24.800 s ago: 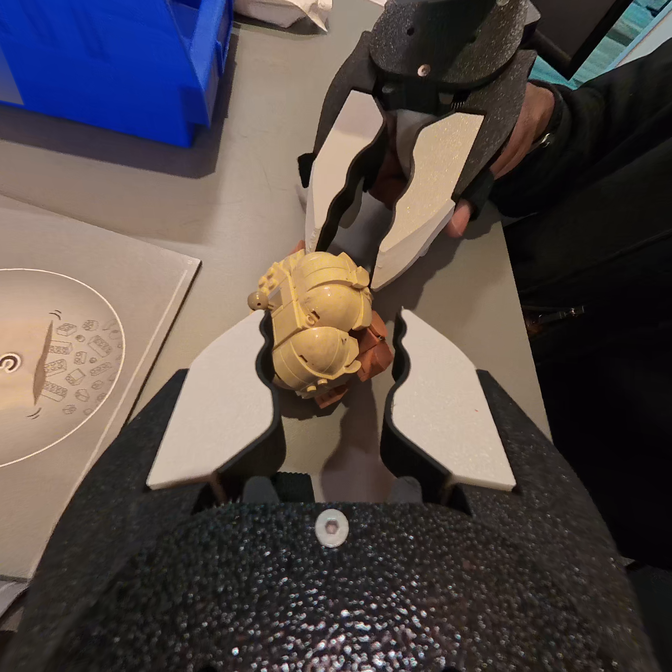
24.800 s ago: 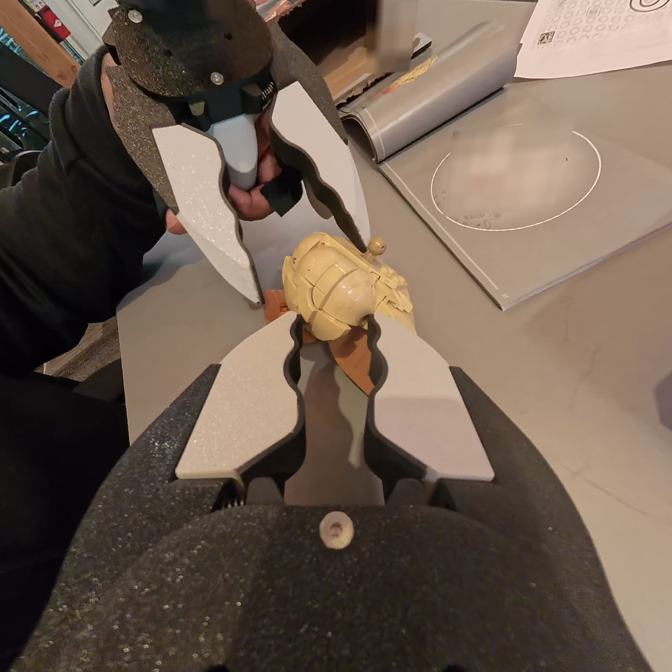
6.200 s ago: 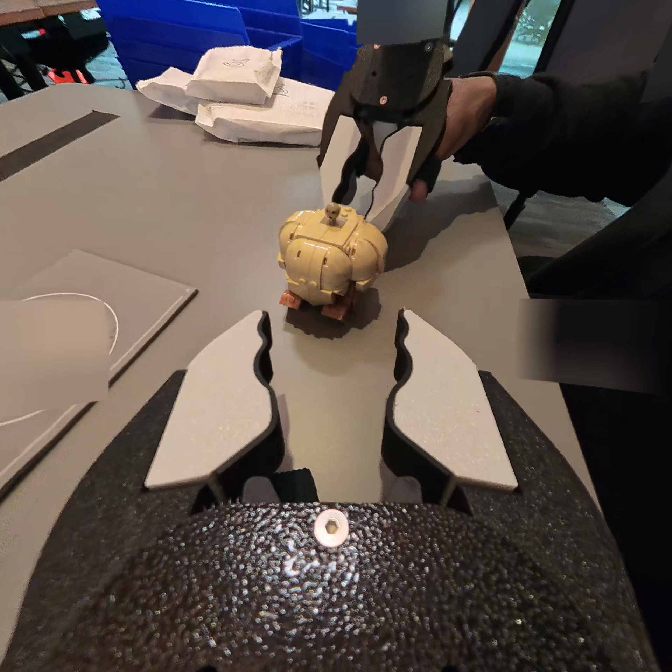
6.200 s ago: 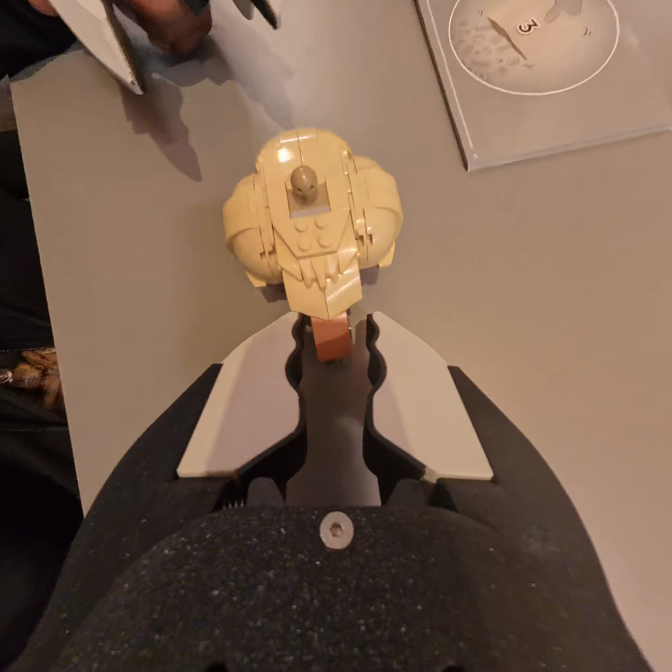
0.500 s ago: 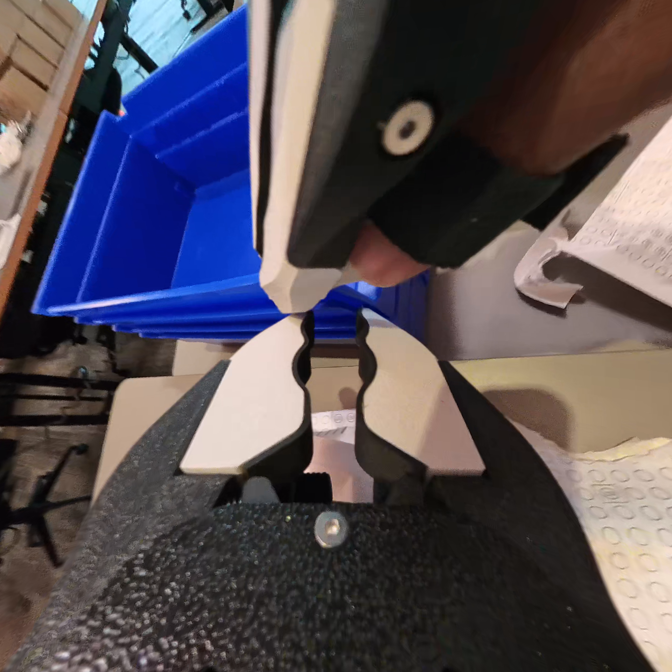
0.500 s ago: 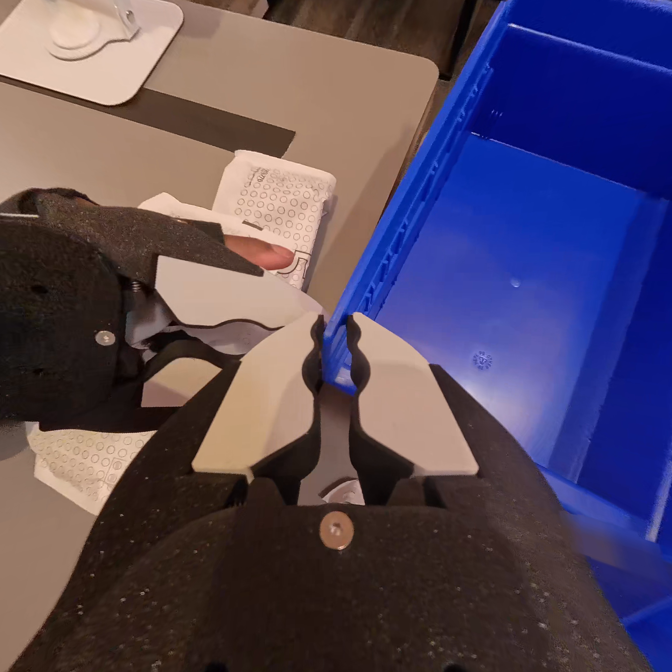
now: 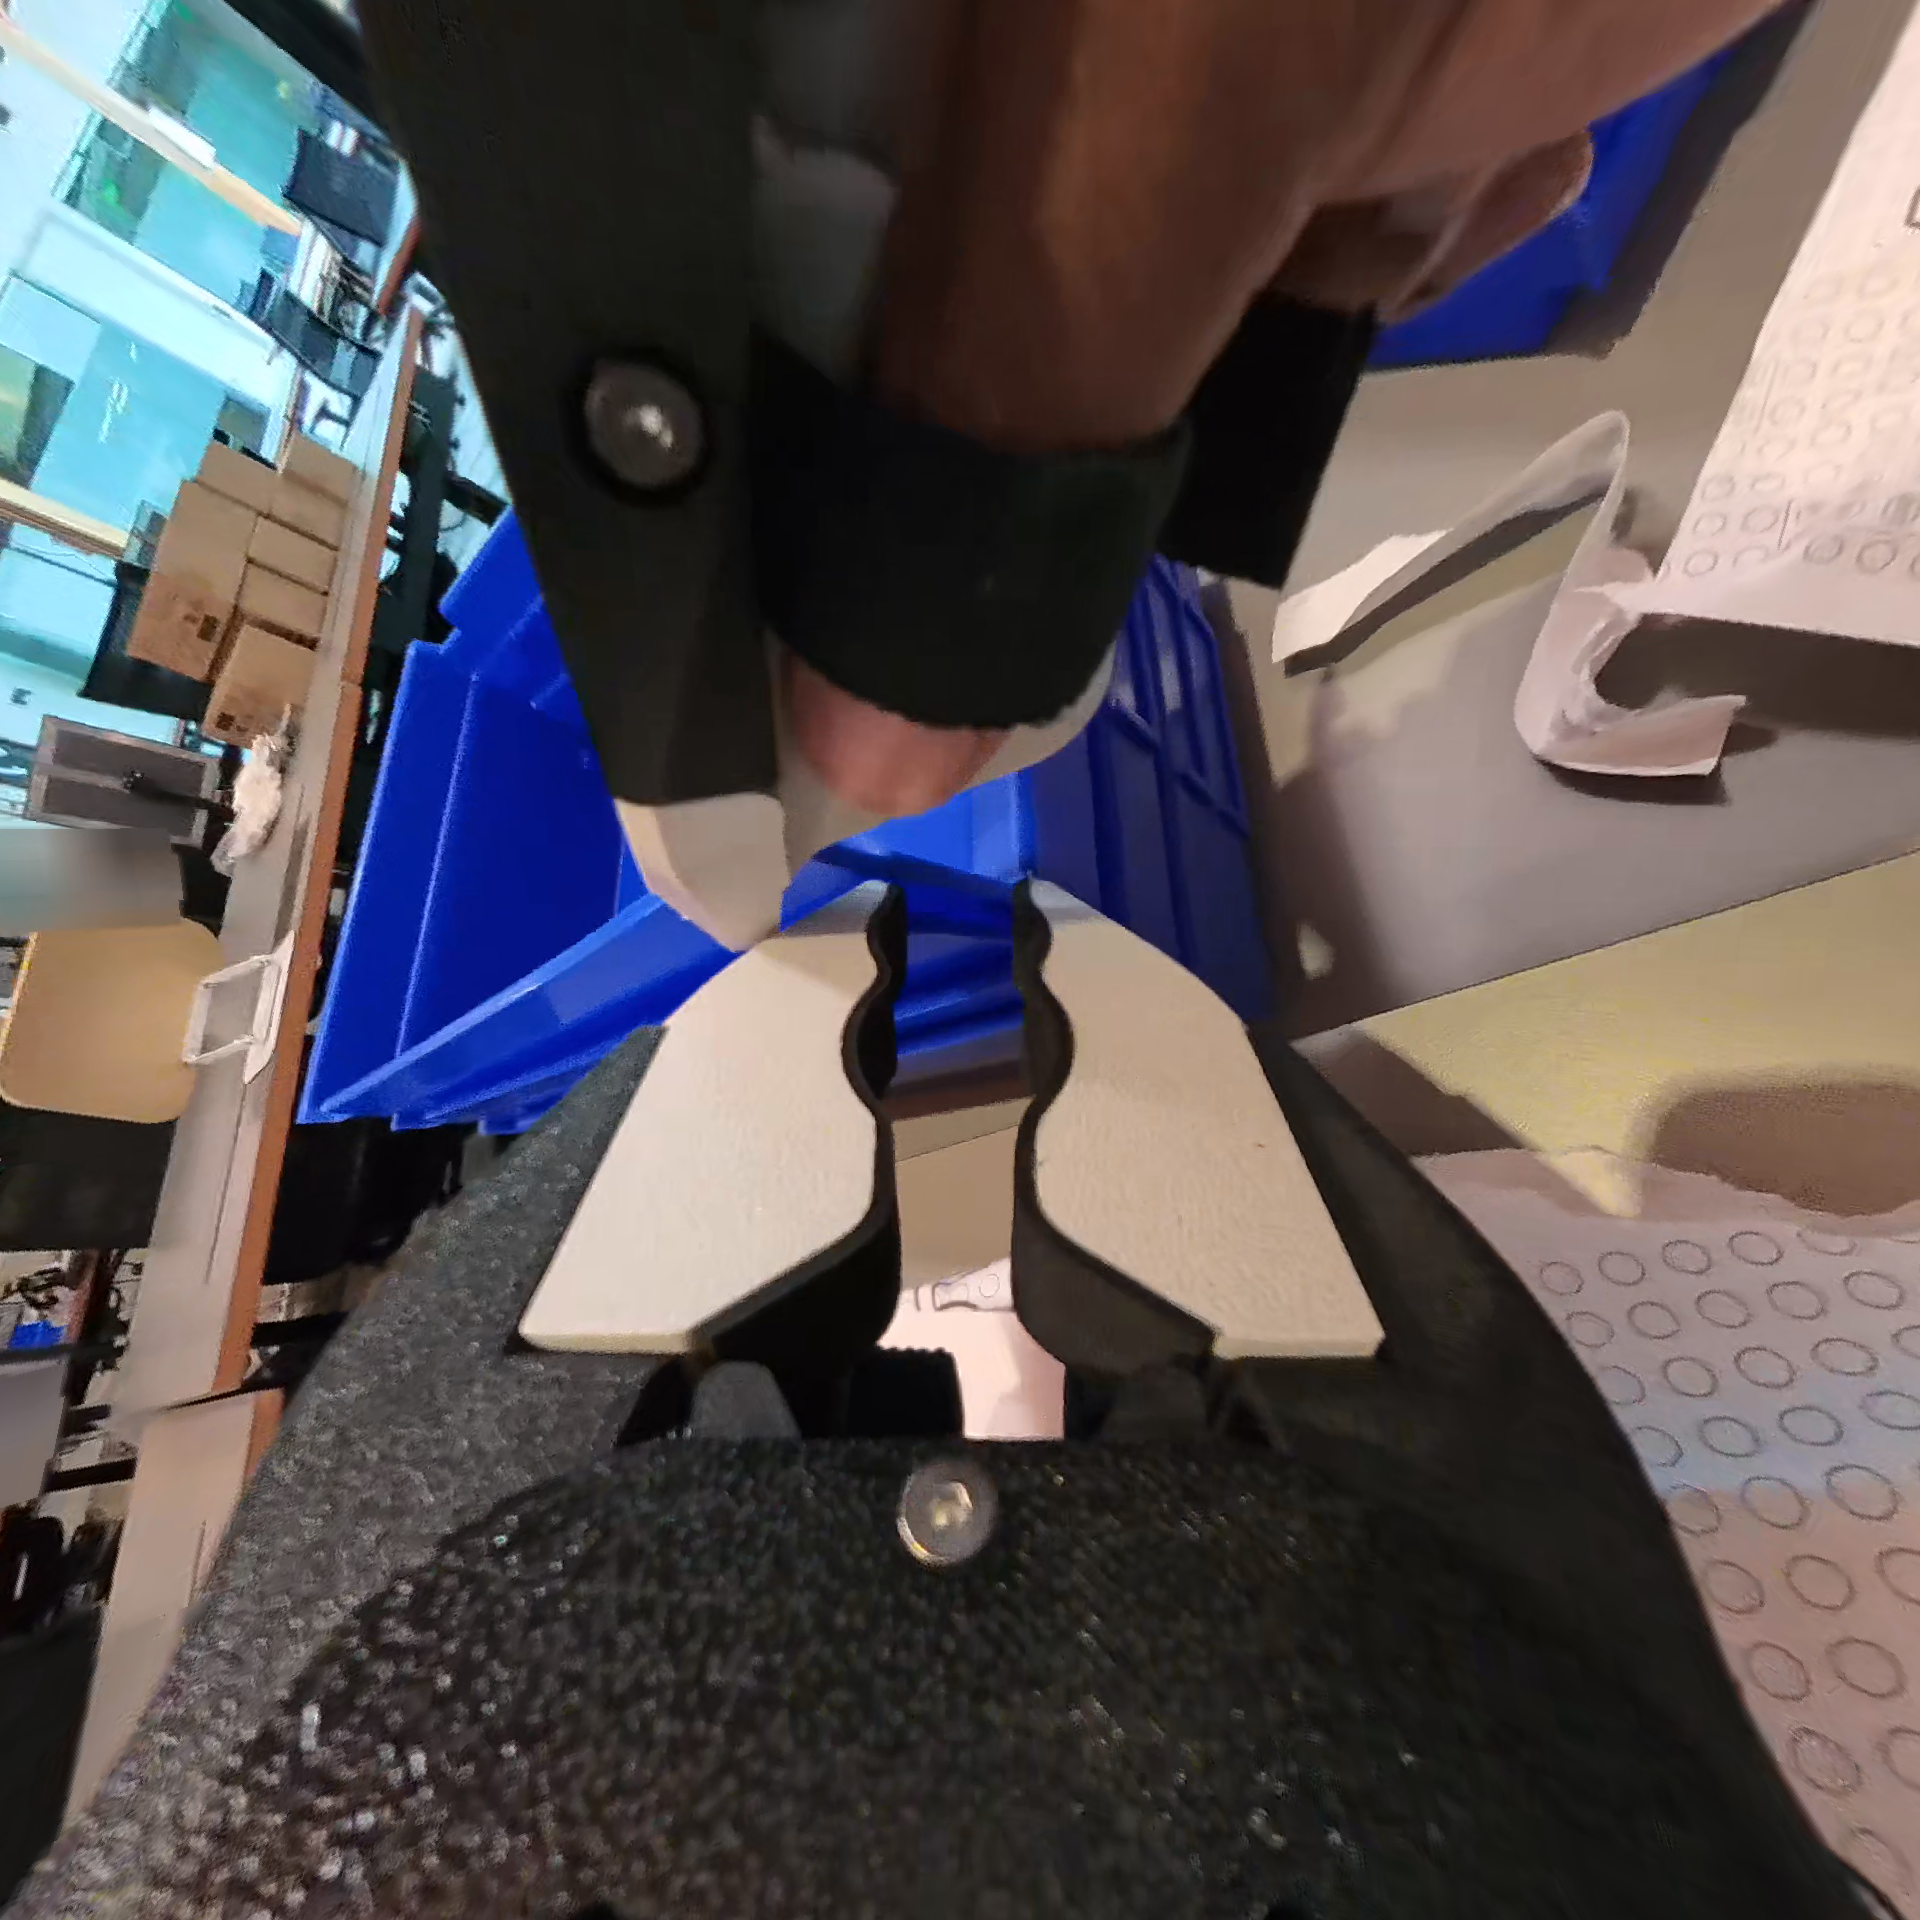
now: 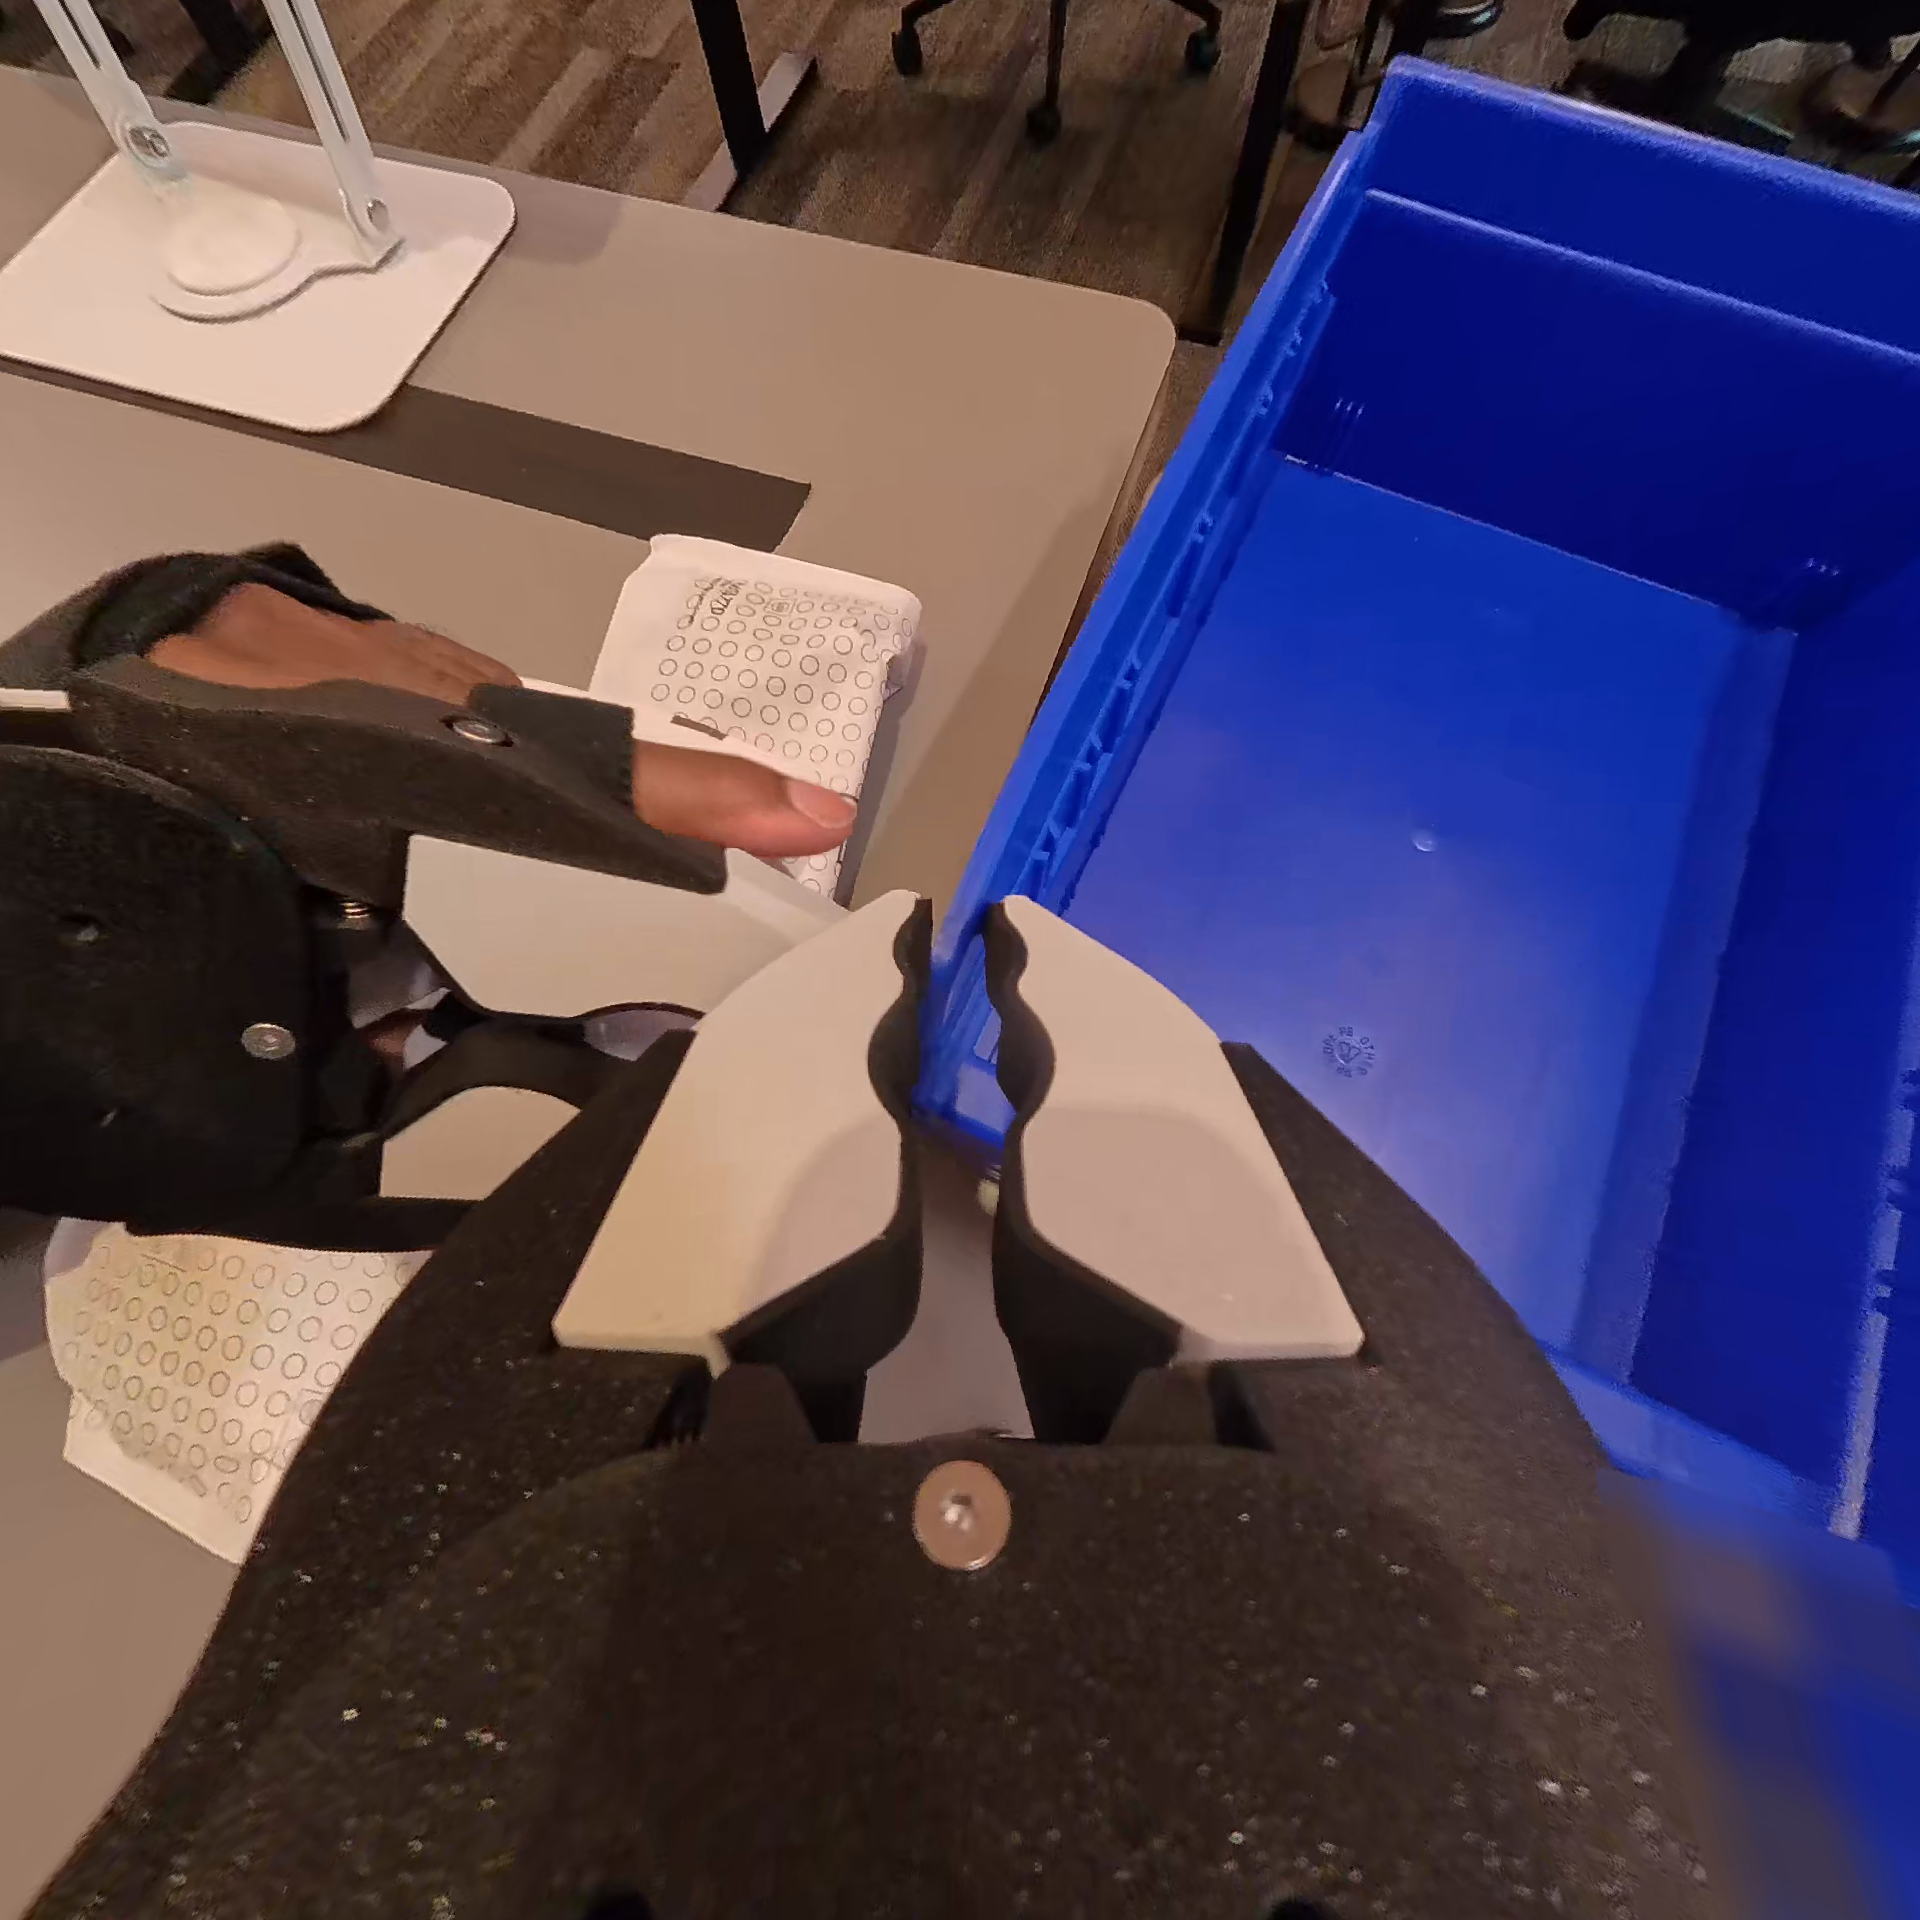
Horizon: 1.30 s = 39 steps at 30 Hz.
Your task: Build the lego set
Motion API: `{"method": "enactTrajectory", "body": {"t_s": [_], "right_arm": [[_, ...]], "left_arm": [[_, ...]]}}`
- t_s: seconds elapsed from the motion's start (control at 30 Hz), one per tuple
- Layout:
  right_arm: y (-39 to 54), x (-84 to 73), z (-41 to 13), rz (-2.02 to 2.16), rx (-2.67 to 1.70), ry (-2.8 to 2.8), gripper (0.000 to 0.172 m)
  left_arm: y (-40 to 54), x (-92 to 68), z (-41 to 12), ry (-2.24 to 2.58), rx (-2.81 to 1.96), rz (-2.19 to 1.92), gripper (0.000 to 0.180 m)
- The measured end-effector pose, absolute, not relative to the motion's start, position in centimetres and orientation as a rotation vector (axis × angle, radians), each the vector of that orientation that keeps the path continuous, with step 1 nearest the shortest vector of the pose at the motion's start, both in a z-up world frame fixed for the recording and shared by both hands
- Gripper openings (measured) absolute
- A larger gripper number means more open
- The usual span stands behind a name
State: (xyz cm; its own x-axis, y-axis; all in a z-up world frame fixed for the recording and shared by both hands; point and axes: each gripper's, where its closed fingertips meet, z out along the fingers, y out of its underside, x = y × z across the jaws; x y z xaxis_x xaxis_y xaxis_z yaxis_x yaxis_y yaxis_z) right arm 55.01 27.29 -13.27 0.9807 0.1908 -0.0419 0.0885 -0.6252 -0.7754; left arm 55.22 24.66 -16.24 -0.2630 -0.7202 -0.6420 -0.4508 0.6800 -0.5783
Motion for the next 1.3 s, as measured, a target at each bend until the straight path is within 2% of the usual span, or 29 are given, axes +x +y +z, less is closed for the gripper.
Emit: {"method": "enactTrajectory", "body": {"t_s": [0.13,0.17,0.2,0.93,0.97,1.03,1.07,1.13,1.3], "right_arm": [[27.3,55.1,-13.3,0.178,-2.235,-0.189,0.009],[27.4,55.0,-13.4,0.173,-2.237,-0.194,0.009],[27.5,54.9,-13.6,0.162,-2.244,-0.196,0.009],[28.4,55.5,-12.4,0.141,-2.153,-0.119,0.007],[28.5,55.5,-11.6,0.138,-2.108,-0.111,0.007],[27.9,55.8,-9.0,0.188,-2.017,-0.063,0.007],[27.2,56.5,-8.1,0.183,-2.016,-0.004,0.006],[26.1,57.7,-7.0,0.060,-2.026,0.000,0.004],[25.9,57.3,-7.1,0.217,-1.979,-0.008,0.005]], "left_arm": [[24.6,55.3,-16.6,1.915,-0.986,-0.398,0.019],[24.3,55.1,-17.0,1.953,-1.003,-0.424,0.008],[24.4,55.1,-17.2,1.952,-1.029,-0.434,0.008],[24.9,55.4,-16.5,1.855,-1.120,-0.543,0.006],[24.8,54.7,-18.4,1.974,-1.184,-0.485,0.000],[26.4,53.4,-23.5,2.131,-1.267,-0.195,0.000],[26.5,53.6,-23.6,2.116,-1.208,-0.117,0.000],[24.4,54.6,-21.1,2.044,-1.158,-0.296,0.000],[23.5,54.3,-18.7,2.007,-1.146,-0.392,0.000]]}}
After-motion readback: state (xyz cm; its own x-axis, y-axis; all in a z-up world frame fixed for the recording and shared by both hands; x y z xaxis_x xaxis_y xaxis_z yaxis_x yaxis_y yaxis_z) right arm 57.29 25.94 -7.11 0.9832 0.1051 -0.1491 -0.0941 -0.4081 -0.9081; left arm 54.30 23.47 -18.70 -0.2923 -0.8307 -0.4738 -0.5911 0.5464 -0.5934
